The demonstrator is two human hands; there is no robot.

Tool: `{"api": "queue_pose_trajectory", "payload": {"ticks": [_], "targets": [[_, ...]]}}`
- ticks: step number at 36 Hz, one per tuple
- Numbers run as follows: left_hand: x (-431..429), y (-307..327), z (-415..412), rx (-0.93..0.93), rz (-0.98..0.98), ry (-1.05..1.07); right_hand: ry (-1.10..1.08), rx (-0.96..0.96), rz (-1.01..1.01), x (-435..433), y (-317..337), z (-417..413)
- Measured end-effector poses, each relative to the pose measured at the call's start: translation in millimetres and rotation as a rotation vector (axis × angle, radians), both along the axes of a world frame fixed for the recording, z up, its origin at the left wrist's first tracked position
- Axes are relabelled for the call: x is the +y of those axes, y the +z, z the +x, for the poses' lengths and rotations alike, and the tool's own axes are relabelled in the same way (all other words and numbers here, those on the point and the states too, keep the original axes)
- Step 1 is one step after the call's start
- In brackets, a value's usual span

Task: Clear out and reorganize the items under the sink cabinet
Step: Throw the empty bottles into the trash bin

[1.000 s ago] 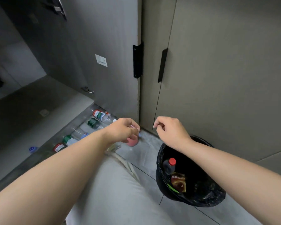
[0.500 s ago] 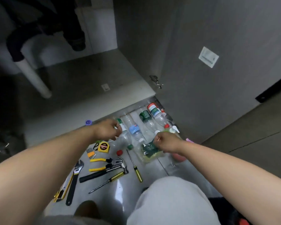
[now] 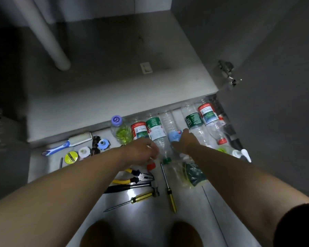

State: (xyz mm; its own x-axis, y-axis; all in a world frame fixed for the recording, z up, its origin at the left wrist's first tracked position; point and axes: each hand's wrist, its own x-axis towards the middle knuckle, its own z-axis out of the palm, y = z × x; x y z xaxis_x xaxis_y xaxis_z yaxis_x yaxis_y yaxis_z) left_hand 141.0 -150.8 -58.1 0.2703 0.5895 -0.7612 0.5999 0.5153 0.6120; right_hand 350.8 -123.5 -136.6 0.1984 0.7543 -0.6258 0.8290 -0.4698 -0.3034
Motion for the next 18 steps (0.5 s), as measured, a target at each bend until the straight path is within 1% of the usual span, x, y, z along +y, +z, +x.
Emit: {"api": "queue_pose_trajectory", "payload": {"ticks": [3, 6, 8, 12, 15, 16, 18], "targets": [[2, -11, 0, -0.016, -0.023, 0.038, -0.056, 0.029, -0.044, 4, -11, -4], [6, -16, 0, -0.047, -0.052, 0.092, -0.107, 0.037, -0.029, 1, -8, -5], [7, -16, 1, -0.088, -0.086, 0.111, -0.188, 0.089, -0.019, -4, 0, -2], [12, -11, 8, -0.122, -0.096, 0.117, -0.380, 0.348, -0.042, -25, 38, 4], [16, -2, 16, -0.125, -0.087, 0.126, -0.489, 0.621, -0.093, -44, 69, 5], [17, 2, 18, -0.136, -0.089, 0.114, -0.501, 0.708, -0.111, -50, 78, 4], [16, 10, 23, -0.194, -0.099, 0.081, -0.459, 0.808, -0.154, -61, 92, 2]]}}
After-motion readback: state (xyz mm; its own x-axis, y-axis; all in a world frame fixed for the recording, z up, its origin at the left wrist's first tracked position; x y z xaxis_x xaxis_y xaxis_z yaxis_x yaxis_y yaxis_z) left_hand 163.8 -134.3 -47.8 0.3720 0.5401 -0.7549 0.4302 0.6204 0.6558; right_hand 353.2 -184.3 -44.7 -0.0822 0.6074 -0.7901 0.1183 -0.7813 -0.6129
